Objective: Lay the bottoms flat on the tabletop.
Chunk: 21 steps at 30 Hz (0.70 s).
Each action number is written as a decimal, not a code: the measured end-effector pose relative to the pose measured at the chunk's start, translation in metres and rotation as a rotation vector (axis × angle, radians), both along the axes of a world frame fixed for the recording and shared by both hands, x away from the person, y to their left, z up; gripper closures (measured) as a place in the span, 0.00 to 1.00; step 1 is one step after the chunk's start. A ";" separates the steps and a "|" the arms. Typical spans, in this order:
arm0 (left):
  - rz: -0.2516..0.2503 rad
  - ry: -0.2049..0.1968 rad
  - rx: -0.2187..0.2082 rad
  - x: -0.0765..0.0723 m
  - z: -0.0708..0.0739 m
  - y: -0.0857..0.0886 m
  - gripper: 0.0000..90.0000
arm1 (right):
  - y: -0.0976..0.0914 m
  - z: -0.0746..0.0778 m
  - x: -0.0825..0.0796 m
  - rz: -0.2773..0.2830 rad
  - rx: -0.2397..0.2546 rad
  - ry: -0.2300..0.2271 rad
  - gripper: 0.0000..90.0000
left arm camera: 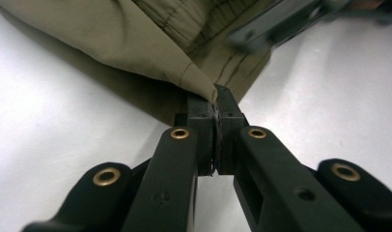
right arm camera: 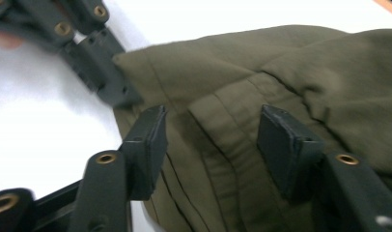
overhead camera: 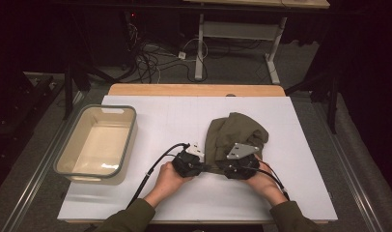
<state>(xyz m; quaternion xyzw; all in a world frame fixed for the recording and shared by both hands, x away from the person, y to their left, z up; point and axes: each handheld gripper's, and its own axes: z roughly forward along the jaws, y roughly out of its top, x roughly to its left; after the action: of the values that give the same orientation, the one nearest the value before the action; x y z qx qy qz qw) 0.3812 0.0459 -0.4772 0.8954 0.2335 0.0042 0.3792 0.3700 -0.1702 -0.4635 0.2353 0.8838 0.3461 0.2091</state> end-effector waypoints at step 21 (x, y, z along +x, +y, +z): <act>-0.010 0.005 -0.005 0.000 -0.002 0.000 0.96 | 0.008 -0.013 0.011 -0.058 -0.002 0.018 0.97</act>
<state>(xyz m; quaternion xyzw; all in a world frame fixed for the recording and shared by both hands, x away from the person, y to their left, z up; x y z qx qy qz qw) 0.3812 0.0461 -0.4791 0.8956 0.2298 -0.0005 0.3809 0.3810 -0.1617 -0.4767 0.2639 0.8789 0.3366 0.2112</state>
